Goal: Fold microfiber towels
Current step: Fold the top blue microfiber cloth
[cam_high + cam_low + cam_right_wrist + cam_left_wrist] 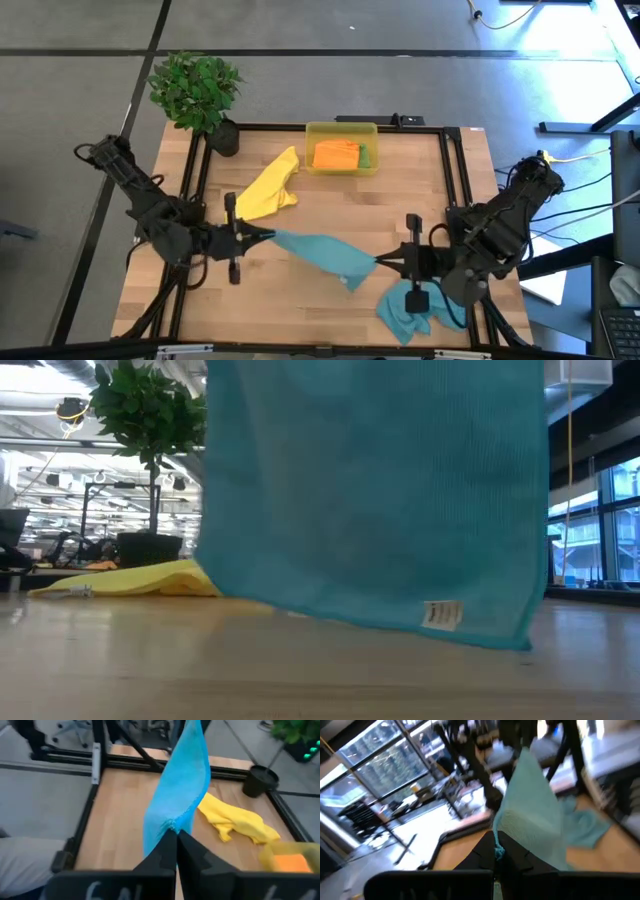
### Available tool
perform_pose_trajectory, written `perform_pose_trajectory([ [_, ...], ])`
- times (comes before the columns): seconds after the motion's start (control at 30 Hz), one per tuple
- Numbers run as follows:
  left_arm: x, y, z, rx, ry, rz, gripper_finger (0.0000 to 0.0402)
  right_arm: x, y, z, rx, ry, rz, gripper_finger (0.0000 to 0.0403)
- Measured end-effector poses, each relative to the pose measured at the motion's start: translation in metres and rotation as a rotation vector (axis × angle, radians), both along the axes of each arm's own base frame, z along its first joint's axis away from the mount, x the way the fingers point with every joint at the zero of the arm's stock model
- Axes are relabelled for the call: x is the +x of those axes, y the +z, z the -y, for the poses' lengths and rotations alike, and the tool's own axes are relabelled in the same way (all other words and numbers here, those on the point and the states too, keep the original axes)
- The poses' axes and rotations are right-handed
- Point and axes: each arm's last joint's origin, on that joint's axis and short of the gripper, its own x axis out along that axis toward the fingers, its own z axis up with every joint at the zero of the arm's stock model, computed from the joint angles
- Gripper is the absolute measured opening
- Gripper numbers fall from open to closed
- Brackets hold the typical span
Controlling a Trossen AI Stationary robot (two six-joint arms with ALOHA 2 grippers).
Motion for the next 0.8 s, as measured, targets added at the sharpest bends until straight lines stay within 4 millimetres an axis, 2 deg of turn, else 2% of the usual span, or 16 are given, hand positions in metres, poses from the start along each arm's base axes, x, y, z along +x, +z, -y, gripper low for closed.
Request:
perform_pose_trajectory([
  [0.23,-0.011,0.015,0.016,-0.135,-0.075,0.124,0.0,-0.007,0.018,-0.007,0.044,0.044,0.063,0.0004],
  [0.37,-0.013,0.015,0.015,-0.236,0.034,0.153,0.0,-0.009,0.022,-0.009,0.116,0.064,0.056,0.0004],
  [0.57,-0.009,-0.005,0.005,-0.286,0.141,0.059,0.0,-0.011,0.017,0.001,0.171,-0.025,-0.021,0.0004],
  [0.8,0.002,-0.045,-0.017,-0.335,0.288,-0.119,0.0,-0.005,-0.015,0.029,0.151,-0.258,-0.202,0.0004],
])
